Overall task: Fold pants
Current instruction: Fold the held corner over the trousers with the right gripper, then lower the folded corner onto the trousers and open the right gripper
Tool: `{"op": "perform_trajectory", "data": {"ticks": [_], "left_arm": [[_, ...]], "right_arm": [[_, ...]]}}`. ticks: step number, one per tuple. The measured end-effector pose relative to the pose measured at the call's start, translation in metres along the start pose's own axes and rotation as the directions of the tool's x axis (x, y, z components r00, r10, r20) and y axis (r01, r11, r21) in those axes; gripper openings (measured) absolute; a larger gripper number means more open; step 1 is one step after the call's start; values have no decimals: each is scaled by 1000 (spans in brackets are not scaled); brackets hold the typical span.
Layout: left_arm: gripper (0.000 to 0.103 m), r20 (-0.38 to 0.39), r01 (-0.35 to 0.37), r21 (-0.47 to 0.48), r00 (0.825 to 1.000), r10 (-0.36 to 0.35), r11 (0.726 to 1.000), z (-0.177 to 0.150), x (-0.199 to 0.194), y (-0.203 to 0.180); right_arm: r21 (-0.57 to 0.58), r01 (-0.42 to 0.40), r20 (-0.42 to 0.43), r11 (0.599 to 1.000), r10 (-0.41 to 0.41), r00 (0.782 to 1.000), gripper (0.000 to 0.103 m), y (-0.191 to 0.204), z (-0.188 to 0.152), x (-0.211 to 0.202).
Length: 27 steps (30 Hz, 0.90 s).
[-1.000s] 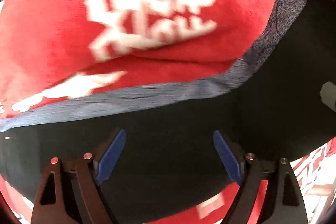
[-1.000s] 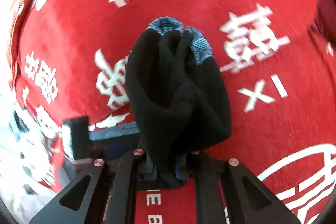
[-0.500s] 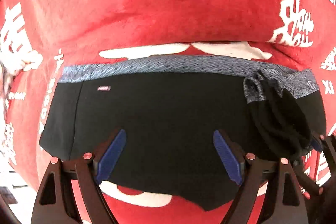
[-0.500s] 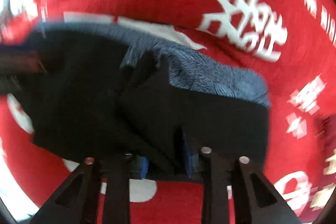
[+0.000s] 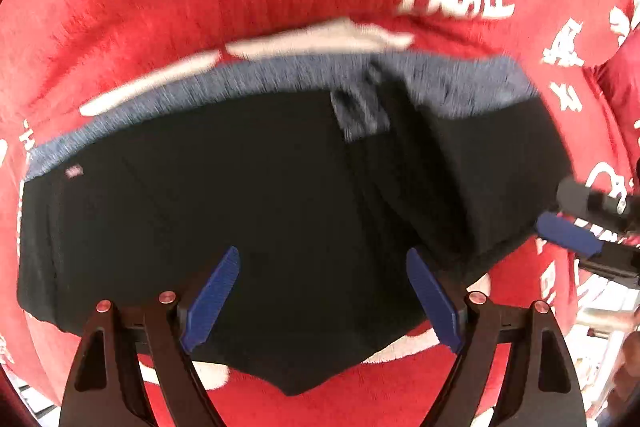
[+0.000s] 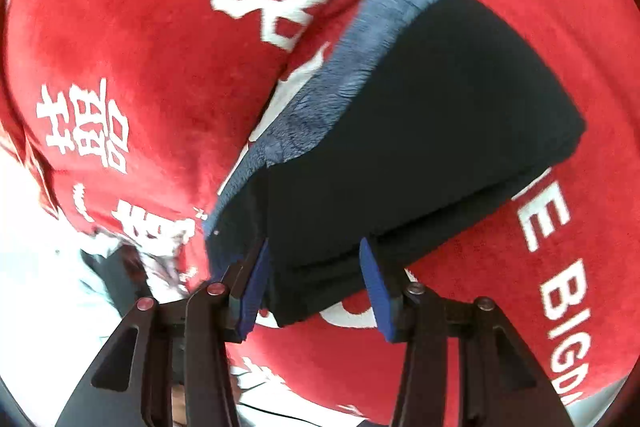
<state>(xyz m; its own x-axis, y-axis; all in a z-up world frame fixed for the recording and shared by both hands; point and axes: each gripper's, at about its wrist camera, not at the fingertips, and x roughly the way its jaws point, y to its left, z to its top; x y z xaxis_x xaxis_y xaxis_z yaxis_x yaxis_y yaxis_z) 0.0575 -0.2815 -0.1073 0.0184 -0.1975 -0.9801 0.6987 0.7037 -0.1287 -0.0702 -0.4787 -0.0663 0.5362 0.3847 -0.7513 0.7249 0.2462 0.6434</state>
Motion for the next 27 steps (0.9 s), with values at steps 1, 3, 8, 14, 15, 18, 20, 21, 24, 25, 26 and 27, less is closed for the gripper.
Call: {"op": "perform_trajectory", "data": {"ticks": [1, 3, 8, 14, 15, 18, 20, 21, 24, 25, 26, 27], "left_arm": [[87, -15, -3, -10, 1000, 3, 1000, -2, 6, 0], [87, -22, -19, -24, 1000, 18, 1000, -5, 15, 1], [87, -10, -34, -17, 999, 34, 999, -2, 15, -2], [87, 13, -45, -70, 999, 46, 996, -1, 3, 11], [87, 22, -38, -82, 999, 40, 996, -2, 1, 14], [87, 33, -59, -116, 997, 63, 992, -3, -3, 29], [87, 28, -80, -143, 996, 85, 987, -3, -4, 38], [87, 26, -87, -163, 995, 93, 983, -2, -5, 43], [87, 47, -114, -181, 991, 124, 977, 1, -18, 52], [87, 56, -118, -178, 990, 130, 977, 1, -24, 53], [87, 68, -120, -172, 989, 133, 978, 4, -30, 53], [87, 71, -120, -168, 989, 133, 979, 6, -33, 53]], "right_arm": [[19, -3, -3, 1000, 4, 1000, 50, -3, -1, 2], [81, -37, -12, 996, 38, 999, 50, -15, -1, 7], [177, -118, 9, 977, 118, 993, 50, -38, 7, 23], [263, -177, 14, 948, 180, 984, 5, -47, 18, 28], [233, -192, 26, 954, 191, 981, 5, -39, 15, 21], [149, -189, 27, 971, 187, 982, 5, -19, 0, 10], [176, -174, 9, 969, 175, 985, 5, -22, -11, 24], [198, -161, -3, 967, 165, 986, 5, -27, -14, 37], [206, -106, -26, 973, 114, 993, 5, -36, -16, 66], [213, -110, -25, 971, 118, 993, 6, -35, -15, 64], [198, -100, -39, 975, 109, 993, 7, -30, -13, 62], [162, -80, -76, 984, 93, 993, 11, -22, -12, 59]]}}
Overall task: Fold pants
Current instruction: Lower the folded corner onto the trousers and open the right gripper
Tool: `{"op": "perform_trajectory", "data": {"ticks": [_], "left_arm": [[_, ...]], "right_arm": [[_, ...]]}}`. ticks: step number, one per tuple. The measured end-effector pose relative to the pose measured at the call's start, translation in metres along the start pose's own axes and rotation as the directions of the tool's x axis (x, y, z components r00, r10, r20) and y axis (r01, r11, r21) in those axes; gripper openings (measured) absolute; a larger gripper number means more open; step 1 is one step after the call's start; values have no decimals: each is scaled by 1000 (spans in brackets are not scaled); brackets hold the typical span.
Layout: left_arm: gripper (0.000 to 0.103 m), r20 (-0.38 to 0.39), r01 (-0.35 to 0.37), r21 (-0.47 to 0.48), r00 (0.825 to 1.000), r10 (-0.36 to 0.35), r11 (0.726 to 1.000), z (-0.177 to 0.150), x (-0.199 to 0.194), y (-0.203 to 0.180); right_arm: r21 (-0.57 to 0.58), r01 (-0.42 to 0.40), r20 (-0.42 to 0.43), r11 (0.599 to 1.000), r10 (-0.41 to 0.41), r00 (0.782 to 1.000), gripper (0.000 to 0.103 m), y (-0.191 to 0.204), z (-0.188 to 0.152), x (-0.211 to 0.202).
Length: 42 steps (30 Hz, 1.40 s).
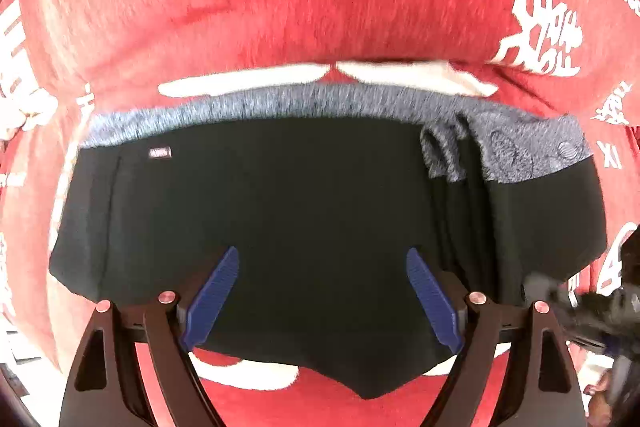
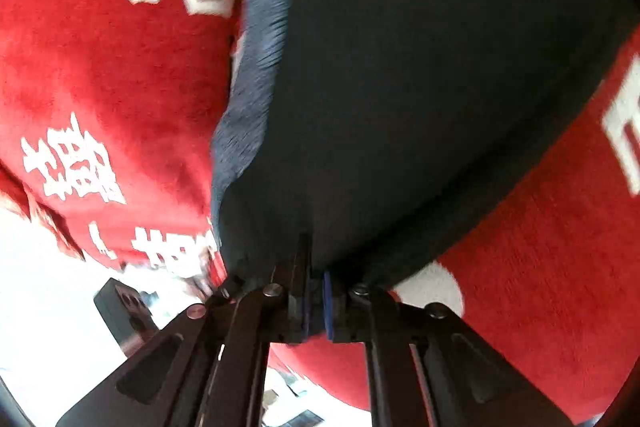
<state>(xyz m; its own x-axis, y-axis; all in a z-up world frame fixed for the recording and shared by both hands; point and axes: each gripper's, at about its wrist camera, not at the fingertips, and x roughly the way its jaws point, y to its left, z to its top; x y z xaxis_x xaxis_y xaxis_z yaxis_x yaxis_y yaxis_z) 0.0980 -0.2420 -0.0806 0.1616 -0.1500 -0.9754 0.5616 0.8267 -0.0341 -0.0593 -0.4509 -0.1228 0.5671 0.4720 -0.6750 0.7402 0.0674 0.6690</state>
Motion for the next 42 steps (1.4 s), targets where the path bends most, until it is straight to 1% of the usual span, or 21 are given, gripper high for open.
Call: {"op": "perform_trajectory", "data": {"ticks": [3, 5, 7, 10, 11, 12, 14, 16, 17, 19, 21, 23, 25, 28, 30, 32, 34, 35, 38, 40, 42], "left_arm": [[87, 12, 10, 19, 1000, -10, 1000, 13, -9, -14], [87, 25, 21, 40, 999, -22, 999, 21, -19, -30], [87, 43, 30, 68, 999, -33, 997, 28, -29, -45], [87, 48, 43, 89, 998, -47, 995, 44, -22, -77], [87, 40, 52, 90, 998, -56, 995, 48, -16, -88], [87, 32, 58, 96, 998, -61, 994, 52, -8, -101], [87, 17, 44, 106, 999, -46, 993, 57, 7, -121], [87, -21, 6, 116, 1000, -4, 993, 57, 26, -134], [87, -41, -21, 112, 999, 25, 993, 55, 32, -134], [87, -59, -38, 93, 997, 43, 995, 48, 38, -125], [97, -88, -19, 68, 996, 25, 998, 38, 46, -110], [99, -76, 1, 68, 997, 4, 998, 34, 47, -102], [99, -68, -20, 100, 997, 27, 995, 34, 42, -101], [99, -40, -36, 107, 998, 40, 994, 31, 26, -86], [99, -29, -12, 76, 999, 14, 997, 25, 15, -65], [99, -26, -23, 64, 999, 25, 998, 18, 8, -47], [99, -26, -48, 61, 998, 50, 997, 12, 4, -35], [99, -32, -60, 57, 998, 62, 997, 8, 3, -27], [99, -47, -79, 6, 996, 79, 997, -4, 0, 1], [99, -59, -92, -23, 994, 90, 995, -10, 1, 14], [99, -70, -100, -49, 993, 97, 994, -18, 2, 26]], "right_arm": [[-193, 82, -119, 978, -107, 987, 30, 36, -5, -19], [-371, 99, -77, 923, -137, 987, 43, 65, -3, -52], [-467, 133, 14, 874, -143, 990, 66, 85, 11, -80], [-489, 315, 249, 814, -216, 944, 67, 91, 58, -119], [-452, 395, 303, 800, -279, 911, 67, 84, 82, -122], [-427, 423, 315, 799, -307, 898, 66, 74, 96, -123], [-364, 427, 281, 828, -340, 898, 66, 52, 129, -108], [-346, 413, 207, 842, -361, 909, 50, 34, 143, -88], [-345, 422, 159, 838, -391, 907, 45, 28, 145, -71], [-369, 450, 179, 813, -412, 893, 44, 38, 133, -65], [-451, 498, 216, 741, -452, 866, 45, 56, 114, -60], [-527, 587, 276, 614, -530, 802, 53, 56, 95, -51], [-554, 621, 291, 554, -570, 768, 63, 52, 93, -42], [-501, 644, 316, 579, -571, 758, 63, 58, 90, -54], [-485, 670, 384, 562, -551, 741, 63, 70, 79, -71], [-498, 664, 444, 558, -494, 748, 63, 88, 62, -87], [-527, 617, 445, 584, -429, 786, 63, 106, 46, -93], [-555, 574, 407, 602, -405, 819, 63, 112, 39, -87], [-619, 481, 290, 621, -389, 874, 53, 123, 34, -49], [-635, 469, 260, 614, -402, 878, 51, 128, 38, -19], [-625, 440, 214, 645, -401, 891, 51, 128, 41, 17]]}}
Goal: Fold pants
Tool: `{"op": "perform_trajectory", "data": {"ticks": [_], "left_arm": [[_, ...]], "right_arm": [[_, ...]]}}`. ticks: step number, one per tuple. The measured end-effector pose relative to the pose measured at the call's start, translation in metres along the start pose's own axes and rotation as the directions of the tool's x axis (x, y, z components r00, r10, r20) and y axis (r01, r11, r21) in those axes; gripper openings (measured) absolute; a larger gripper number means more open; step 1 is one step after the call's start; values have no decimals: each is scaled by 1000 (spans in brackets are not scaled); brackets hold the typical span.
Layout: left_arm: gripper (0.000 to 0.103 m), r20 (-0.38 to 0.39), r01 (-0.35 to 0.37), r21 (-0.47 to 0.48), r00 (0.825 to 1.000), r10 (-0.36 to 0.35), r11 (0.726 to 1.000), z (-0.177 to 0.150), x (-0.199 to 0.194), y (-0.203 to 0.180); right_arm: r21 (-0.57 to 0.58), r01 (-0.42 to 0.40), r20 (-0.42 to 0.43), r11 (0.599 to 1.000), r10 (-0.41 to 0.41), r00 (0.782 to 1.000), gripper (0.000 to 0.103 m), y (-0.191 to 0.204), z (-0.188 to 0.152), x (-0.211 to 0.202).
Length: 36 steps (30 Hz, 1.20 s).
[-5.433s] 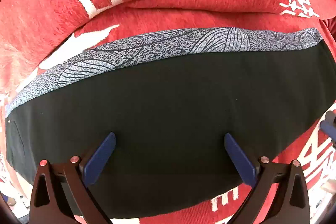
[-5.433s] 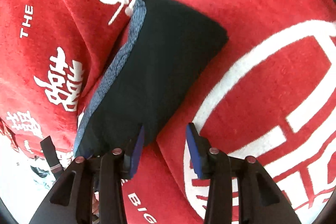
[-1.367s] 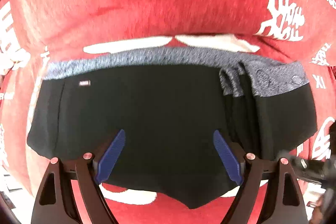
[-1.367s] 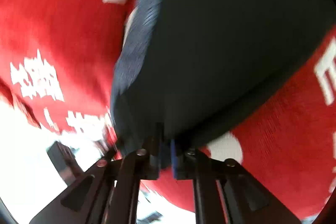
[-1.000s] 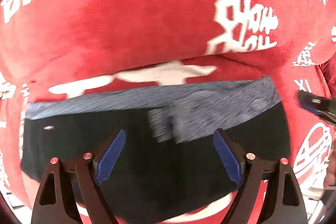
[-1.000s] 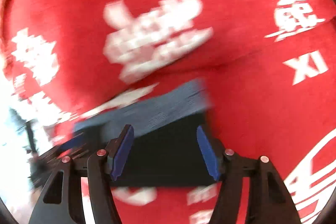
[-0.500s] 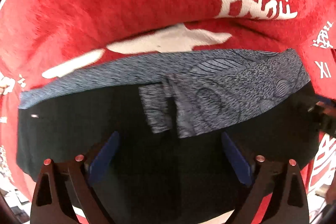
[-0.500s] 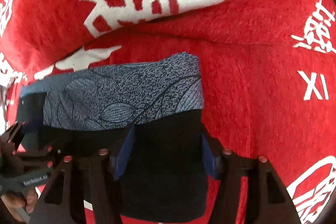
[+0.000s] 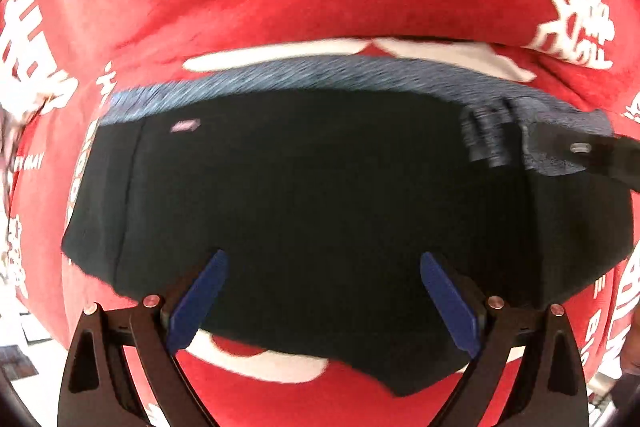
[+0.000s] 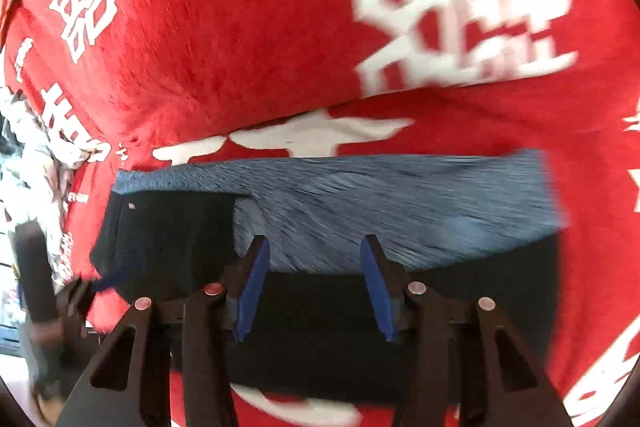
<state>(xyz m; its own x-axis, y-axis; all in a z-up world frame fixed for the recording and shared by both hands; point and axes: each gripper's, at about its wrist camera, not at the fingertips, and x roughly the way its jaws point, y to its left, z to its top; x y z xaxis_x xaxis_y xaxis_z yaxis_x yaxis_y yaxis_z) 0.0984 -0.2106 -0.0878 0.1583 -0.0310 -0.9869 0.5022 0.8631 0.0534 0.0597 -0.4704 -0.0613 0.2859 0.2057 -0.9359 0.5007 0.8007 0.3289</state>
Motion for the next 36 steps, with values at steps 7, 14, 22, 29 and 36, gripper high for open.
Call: {"op": "perform_trajectory", "data": {"ticks": [7, 14, 22, 29, 36], "left_arm": [[99, -12, 30, -33, 999, -30, 999, -5, 13, 18], [99, -42, 52, -40, 998, -54, 998, 0, 37, 34], [101, -24, 61, -13, 998, -61, 998, -4, 47, 39], [102, -31, 65, -13, 997, -65, 998, -5, 48, 37], [102, -32, 61, -16, 998, -61, 998, -3, 50, 39]], "right_arm": [[-212, -25, -122, 977, -1, 992, 52, 63, -24, 22], [-191, 70, -81, 979, -87, 993, 53, 53, -47, -29], [-115, 140, -147, 983, -157, 977, 62, 41, -63, -4], [-144, 123, -171, 982, -147, 974, 63, 64, -68, 6], [-134, 130, -182, 982, -153, 971, 64, 68, -74, 12]]}}
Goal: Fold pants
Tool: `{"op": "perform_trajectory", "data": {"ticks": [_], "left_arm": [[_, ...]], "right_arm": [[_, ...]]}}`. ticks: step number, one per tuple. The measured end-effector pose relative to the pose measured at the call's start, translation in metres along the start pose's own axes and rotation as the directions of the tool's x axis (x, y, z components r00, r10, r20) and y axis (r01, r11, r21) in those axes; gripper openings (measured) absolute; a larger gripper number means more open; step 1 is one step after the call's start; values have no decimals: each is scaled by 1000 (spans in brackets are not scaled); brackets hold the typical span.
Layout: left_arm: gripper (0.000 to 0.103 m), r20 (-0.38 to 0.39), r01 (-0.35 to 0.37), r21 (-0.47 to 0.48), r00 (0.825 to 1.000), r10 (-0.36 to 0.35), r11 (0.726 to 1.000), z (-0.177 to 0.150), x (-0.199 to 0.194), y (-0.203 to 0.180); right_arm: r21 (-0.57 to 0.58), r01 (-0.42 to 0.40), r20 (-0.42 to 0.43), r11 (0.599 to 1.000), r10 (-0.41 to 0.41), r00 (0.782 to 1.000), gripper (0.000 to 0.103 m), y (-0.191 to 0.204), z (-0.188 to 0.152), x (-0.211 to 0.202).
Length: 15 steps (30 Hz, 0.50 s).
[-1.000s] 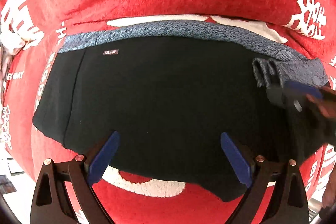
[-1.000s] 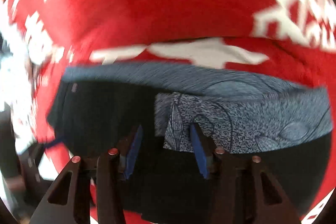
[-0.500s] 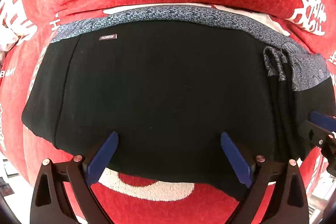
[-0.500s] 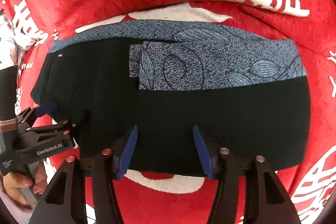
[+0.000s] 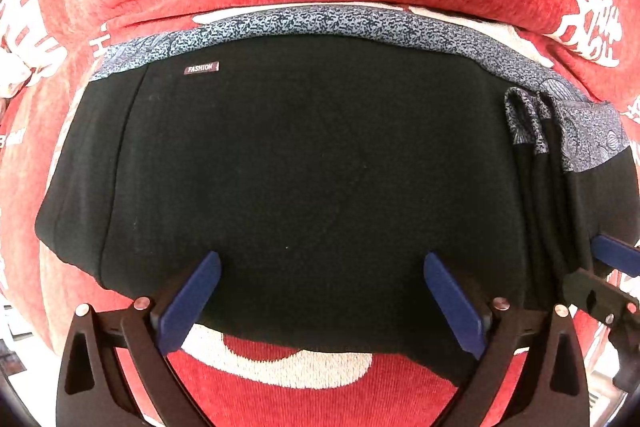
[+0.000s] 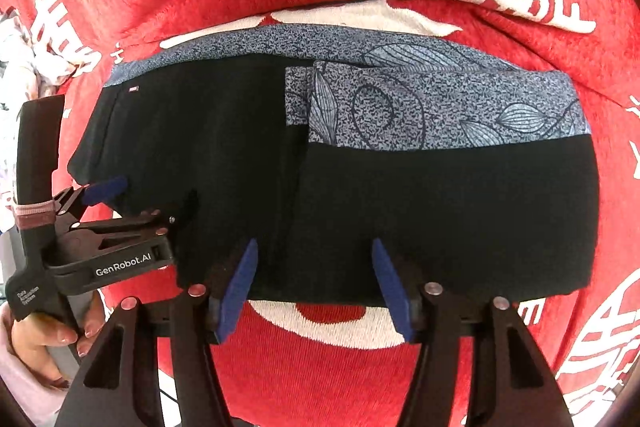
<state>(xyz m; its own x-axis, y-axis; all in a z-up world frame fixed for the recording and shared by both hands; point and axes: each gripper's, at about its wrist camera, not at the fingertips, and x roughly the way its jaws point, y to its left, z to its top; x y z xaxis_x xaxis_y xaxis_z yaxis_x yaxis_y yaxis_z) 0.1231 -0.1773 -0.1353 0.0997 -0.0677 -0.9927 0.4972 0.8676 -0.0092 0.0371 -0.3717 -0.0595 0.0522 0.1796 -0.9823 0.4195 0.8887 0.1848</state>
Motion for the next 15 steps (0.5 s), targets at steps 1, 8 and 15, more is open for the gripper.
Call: {"op": "perform_trajectory", "data": {"ticks": [1, 8, 15], "left_arm": [[102, -1, -3, -1, 1000, 3, 1000, -1, -1, -1], [102, 3, 3, -3, 1000, -3, 1000, -1, 1, -3], [103, 51, -29, -23, 998, 31, 999, -1, 5, -9]], "right_arm": [[1, 0, -2, 1000, 0, 1000, 67, 1, 1, 1], [0, 11, 10, 1000, -11, 1000, 75, 7, 1, 1], [40, 182, 85, 983, -184, 979, 86, -11, 1, -9]]}}
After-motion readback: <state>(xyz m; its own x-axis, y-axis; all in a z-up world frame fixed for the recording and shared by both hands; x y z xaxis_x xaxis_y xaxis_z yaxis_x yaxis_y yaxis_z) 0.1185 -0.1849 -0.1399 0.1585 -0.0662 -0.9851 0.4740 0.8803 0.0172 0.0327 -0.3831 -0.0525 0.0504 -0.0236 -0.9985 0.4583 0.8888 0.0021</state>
